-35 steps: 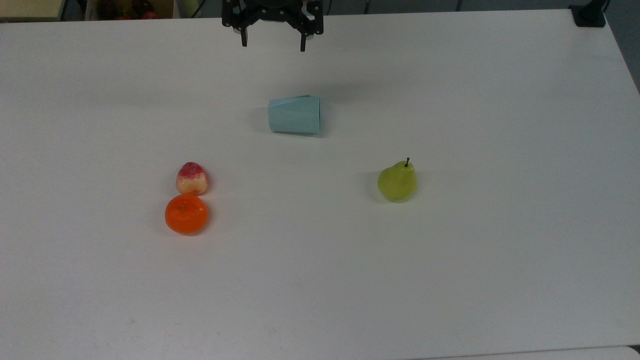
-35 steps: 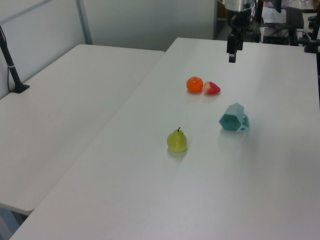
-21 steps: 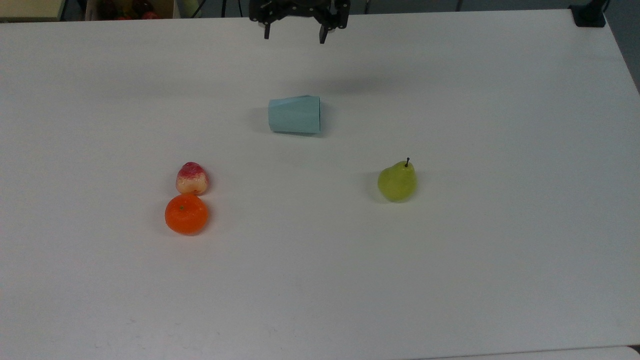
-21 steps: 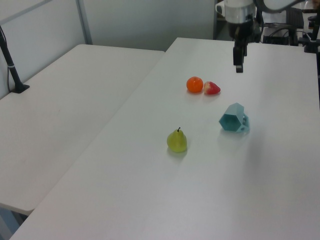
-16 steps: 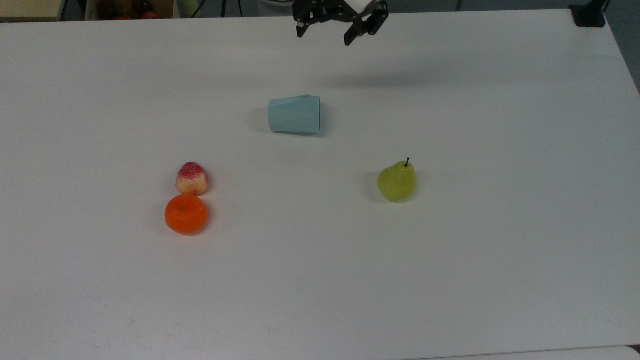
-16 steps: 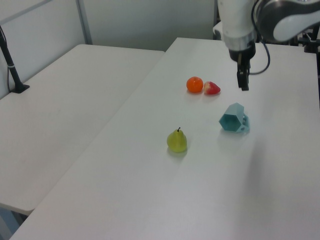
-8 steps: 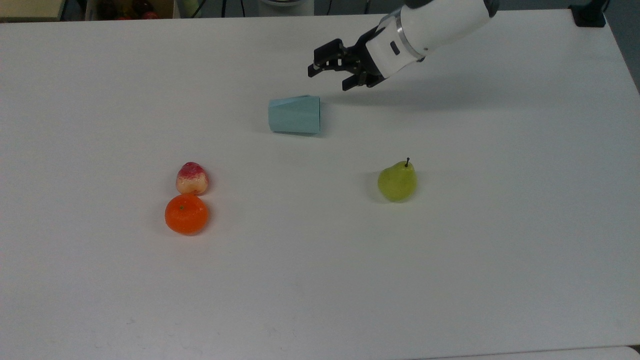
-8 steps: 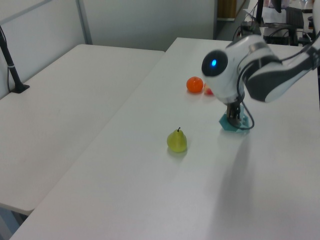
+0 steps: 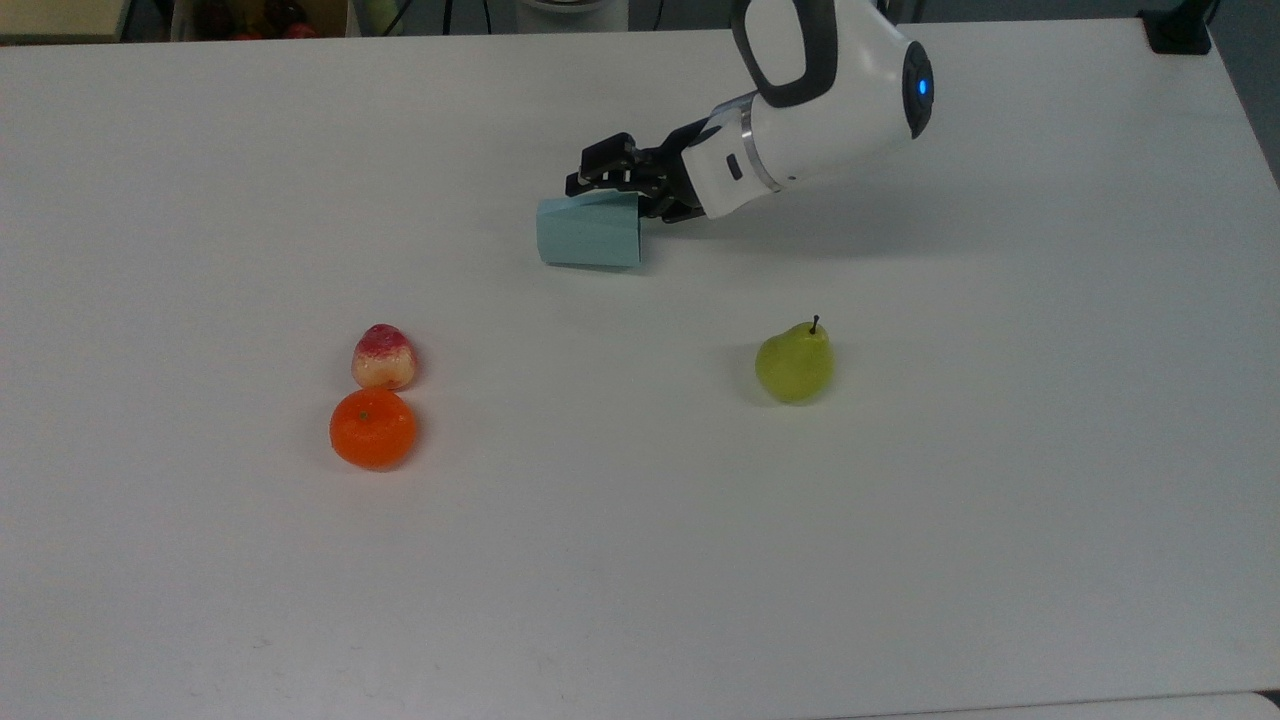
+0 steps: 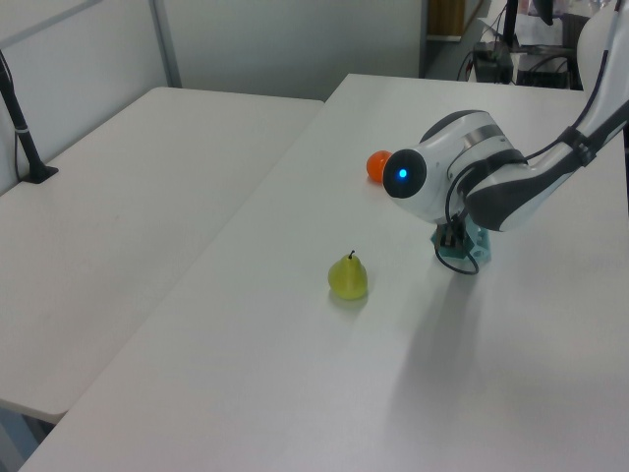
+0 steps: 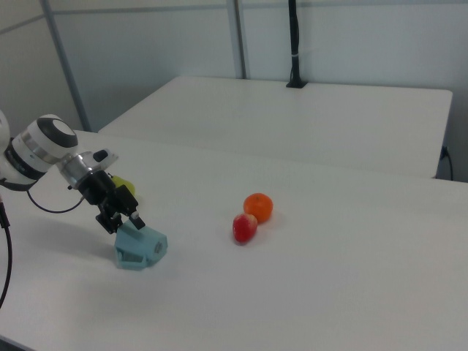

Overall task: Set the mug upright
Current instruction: 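Lower the gripper and grasp the mug at its rim, then rotate the held mug upward so its base rests on the table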

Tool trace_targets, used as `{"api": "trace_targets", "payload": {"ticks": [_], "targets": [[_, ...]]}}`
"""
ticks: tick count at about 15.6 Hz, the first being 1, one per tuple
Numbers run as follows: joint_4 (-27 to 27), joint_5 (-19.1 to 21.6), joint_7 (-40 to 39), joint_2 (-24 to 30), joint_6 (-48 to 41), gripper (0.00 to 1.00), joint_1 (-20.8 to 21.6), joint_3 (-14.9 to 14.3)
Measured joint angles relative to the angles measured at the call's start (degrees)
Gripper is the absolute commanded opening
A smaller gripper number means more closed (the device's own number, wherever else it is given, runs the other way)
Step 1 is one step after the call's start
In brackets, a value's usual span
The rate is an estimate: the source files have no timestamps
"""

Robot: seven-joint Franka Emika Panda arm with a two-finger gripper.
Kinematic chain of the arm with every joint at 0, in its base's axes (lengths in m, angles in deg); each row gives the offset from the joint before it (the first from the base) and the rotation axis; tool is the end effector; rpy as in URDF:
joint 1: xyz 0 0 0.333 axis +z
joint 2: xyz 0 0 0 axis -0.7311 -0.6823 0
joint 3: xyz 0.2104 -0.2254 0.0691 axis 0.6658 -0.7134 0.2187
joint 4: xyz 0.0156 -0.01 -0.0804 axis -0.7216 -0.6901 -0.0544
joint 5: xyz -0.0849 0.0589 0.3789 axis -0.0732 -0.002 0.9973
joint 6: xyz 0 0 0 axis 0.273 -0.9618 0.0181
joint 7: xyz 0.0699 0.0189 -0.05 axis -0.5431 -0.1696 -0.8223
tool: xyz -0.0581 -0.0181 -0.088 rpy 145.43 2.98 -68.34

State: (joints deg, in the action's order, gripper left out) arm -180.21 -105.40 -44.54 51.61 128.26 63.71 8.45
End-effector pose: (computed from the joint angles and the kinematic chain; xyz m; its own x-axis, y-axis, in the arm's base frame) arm 0.5628 0.2092 0.3077 0.9886 0.0075 -0.1503 0.1185 -0.6545 0.7467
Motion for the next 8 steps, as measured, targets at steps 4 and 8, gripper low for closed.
{"api": "trace_targets", "payload": {"ticks": [4,8], "targets": [[-0.06,-0.17,0.00,-0.01,-0.07,0.09,-1.82,-0.03],[0.48,-1.11,-0.02,1.26,-1.54,0.00,-2.66,-0.04]]}}
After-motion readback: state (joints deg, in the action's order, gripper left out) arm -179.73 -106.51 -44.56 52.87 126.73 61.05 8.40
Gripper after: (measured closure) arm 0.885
